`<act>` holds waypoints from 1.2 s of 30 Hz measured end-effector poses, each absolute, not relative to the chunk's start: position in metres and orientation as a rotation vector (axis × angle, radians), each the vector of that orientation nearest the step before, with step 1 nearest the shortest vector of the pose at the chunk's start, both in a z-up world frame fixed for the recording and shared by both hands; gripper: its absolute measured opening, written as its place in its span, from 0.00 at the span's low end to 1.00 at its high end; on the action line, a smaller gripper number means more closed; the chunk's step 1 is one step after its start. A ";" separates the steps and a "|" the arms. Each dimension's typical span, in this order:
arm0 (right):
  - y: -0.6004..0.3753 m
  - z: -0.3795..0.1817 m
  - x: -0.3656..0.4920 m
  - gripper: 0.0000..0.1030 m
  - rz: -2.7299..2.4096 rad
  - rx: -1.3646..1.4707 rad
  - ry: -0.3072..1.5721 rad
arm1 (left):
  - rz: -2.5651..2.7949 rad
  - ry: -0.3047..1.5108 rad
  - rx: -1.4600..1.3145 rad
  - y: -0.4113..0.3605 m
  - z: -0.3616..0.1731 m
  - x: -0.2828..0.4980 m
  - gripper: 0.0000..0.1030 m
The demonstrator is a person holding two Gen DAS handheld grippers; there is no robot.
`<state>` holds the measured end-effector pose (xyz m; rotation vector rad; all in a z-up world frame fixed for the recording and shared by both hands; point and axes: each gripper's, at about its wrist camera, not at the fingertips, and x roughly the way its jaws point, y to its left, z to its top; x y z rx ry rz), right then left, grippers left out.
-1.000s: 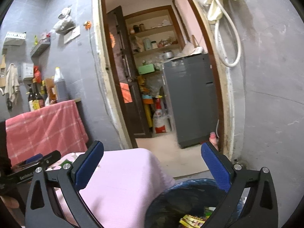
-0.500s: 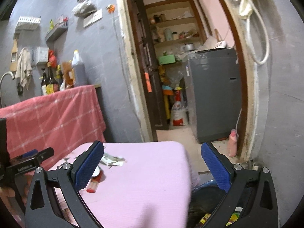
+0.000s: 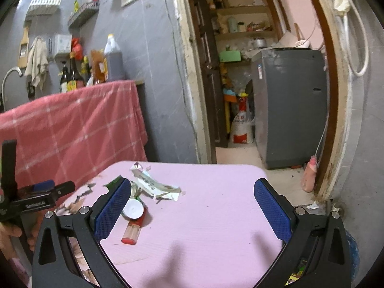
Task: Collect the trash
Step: 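Move both open tools back to the table toward the green tube, then grasp the white torn wrapper with the right tool while the left tool reaches the green tube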
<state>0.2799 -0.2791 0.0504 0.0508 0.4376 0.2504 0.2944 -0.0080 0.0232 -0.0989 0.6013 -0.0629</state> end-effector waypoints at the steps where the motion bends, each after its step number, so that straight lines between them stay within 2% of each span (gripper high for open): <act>1: -0.275 0.048 0.285 1.00 0.253 0.035 0.456 | -0.075 0.608 -0.092 -0.009 0.022 0.298 0.98; 5: -0.265 0.041 0.305 1.00 0.290 -0.019 0.518 | -0.111 0.633 -0.066 -0.013 0.019 0.312 0.96; 8: -0.260 0.033 0.321 0.99 0.320 -0.047 0.569 | -0.143 0.661 -0.067 -0.014 0.015 0.324 0.86; 12: -0.255 0.028 0.348 0.92 0.364 -0.049 0.630 | -0.182 0.693 -0.061 -0.016 0.009 0.335 0.69; 18: -0.236 0.017 0.381 0.76 0.417 -0.094 0.725 | -0.234 0.725 -0.050 -0.021 0.003 0.350 0.49; 29: -0.197 -0.002 0.413 0.60 0.512 -0.178 0.838 | -0.308 0.748 -0.068 -0.026 0.005 0.367 0.25; 31: -0.193 -0.006 0.418 0.55 0.535 -0.184 0.864 | -0.309 0.749 -0.071 -0.027 0.005 0.368 0.25; 36: -0.188 -0.011 0.422 0.33 0.554 -0.210 0.883 | -0.313 0.743 -0.068 -0.027 0.006 0.369 0.23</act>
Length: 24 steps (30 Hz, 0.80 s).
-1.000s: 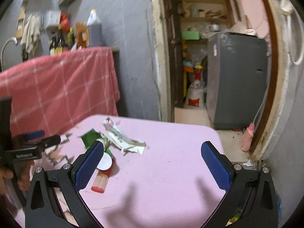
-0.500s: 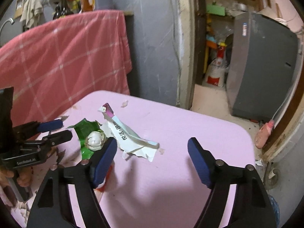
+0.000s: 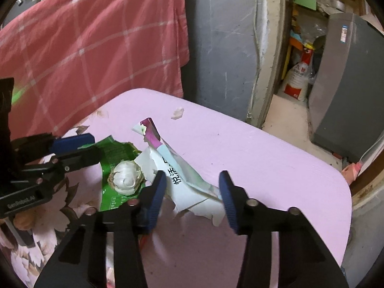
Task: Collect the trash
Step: 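Grasp the white torn wrapper with the right tool while the left tool reaches the green tube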
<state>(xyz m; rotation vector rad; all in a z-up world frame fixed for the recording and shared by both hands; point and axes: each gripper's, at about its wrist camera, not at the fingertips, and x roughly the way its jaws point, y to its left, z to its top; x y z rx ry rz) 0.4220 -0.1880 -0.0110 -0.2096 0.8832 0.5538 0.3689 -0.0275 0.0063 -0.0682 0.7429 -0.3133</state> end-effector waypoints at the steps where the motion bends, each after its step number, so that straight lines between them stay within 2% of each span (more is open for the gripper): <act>1: -0.188 -0.011 0.421 0.30 0.557 -0.210 0.884 | -0.312 0.743 -0.066 -0.028 0.006 0.369 0.22; 6: -0.192 -0.009 0.415 0.09 0.556 -0.200 0.879 | -0.307 0.752 -0.061 -0.030 0.004 0.368 0.10; 15: -0.210 -0.003 0.396 0.04 0.492 -0.137 0.833 | -0.282 0.730 0.004 -0.039 0.004 0.346 0.02; 24: -0.238 0.015 0.364 0.04 0.413 -0.094 0.745 | -0.282 0.670 -0.009 -0.039 0.016 0.315 0.00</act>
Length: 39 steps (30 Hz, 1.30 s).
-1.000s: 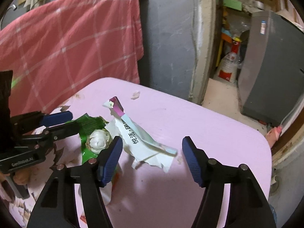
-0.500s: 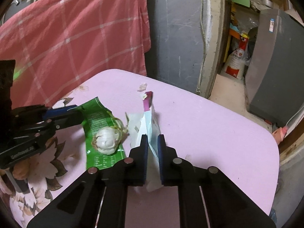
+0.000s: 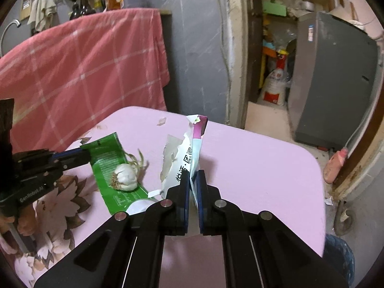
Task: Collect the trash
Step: 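Grasp the white torn wrapper with the right tool while the left tool reaches the green tube, then grasp the garlic bulb with the left tool while the right tool holds the wrapper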
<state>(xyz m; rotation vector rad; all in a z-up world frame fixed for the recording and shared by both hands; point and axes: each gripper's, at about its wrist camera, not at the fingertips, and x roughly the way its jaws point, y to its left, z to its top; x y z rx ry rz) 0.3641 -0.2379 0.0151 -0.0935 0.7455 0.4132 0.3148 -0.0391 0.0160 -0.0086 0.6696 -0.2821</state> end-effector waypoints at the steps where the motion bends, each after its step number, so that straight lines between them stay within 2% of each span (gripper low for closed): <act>1: -0.241 0.016 0.360 0.04 0.406 -0.085 0.739 | -0.289 0.660 -0.006 -0.041 0.019 0.310 0.00; 10: -0.264 0.021 0.321 0.04 0.369 -0.021 0.706 | -0.312 0.639 0.003 -0.055 0.030 0.282 0.00; 22: -0.276 0.017 0.295 0.04 0.318 0.008 0.674 | -0.322 0.776 -0.093 -0.062 0.011 0.298 0.01; 23: -0.277 0.015 0.296 0.04 0.319 0.018 0.679 | -0.325 0.785 -0.096 -0.065 0.010 0.302 0.05; 26: -0.279 0.012 0.300 0.04 0.318 0.026 0.681 | -0.318 0.794 -0.105 -0.069 0.008 0.309 0.26; 37: -0.289 0.011 0.311 0.04 0.323 0.030 0.678 | -0.293 0.862 -0.128 -0.084 0.001 0.339 0.28; 39: -0.289 0.011 0.314 0.04 0.325 0.034 0.680 | -0.282 0.869 -0.125 -0.086 0.001 0.344 0.32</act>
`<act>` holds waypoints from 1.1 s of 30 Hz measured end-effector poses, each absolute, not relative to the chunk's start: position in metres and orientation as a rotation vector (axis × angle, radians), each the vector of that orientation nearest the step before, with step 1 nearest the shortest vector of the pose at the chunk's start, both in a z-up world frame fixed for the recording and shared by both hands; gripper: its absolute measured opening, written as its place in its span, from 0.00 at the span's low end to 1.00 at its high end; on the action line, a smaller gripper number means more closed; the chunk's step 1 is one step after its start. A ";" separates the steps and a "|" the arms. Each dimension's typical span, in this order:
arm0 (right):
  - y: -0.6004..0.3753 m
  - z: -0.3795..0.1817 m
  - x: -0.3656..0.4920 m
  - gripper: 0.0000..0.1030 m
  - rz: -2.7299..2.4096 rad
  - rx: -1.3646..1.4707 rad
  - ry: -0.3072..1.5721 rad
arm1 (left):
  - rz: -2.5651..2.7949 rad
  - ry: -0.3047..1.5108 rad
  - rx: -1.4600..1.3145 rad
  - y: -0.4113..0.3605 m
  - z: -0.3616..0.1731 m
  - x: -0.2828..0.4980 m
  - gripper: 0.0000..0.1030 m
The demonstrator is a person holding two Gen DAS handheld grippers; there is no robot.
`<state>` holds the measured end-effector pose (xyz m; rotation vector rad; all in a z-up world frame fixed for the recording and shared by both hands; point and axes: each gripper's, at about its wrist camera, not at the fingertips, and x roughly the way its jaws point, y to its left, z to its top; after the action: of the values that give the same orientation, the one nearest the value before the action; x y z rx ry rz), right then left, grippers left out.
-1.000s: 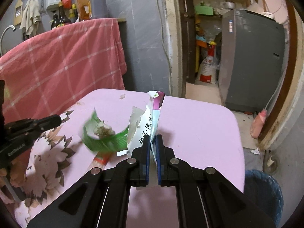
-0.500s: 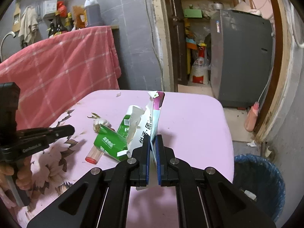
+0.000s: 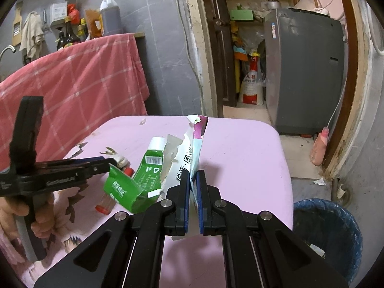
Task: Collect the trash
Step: 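Grasp the garlic bulb with the left tool while the right tool holds the wrapper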
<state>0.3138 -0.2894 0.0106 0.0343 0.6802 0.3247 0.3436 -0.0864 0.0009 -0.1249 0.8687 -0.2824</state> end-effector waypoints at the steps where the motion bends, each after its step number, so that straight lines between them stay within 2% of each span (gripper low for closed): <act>1: -0.289 0.011 0.315 0.04 0.325 0.034 0.681 | -0.274 0.869 -0.119 -0.087 0.001 0.345 0.32; 23: -0.291 0.002 0.316 0.04 0.330 0.036 0.705 | -0.220 0.878 -0.096 -0.091 -0.008 0.350 0.29; 33: -0.304 0.001 0.300 0.04 0.302 0.043 0.673 | -0.268 0.758 -0.100 -0.097 0.012 0.311 0.29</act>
<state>0.3000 -0.3041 0.0015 0.0432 0.6732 0.3016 0.3107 -0.0972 0.0118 -0.0998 0.7578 -0.2684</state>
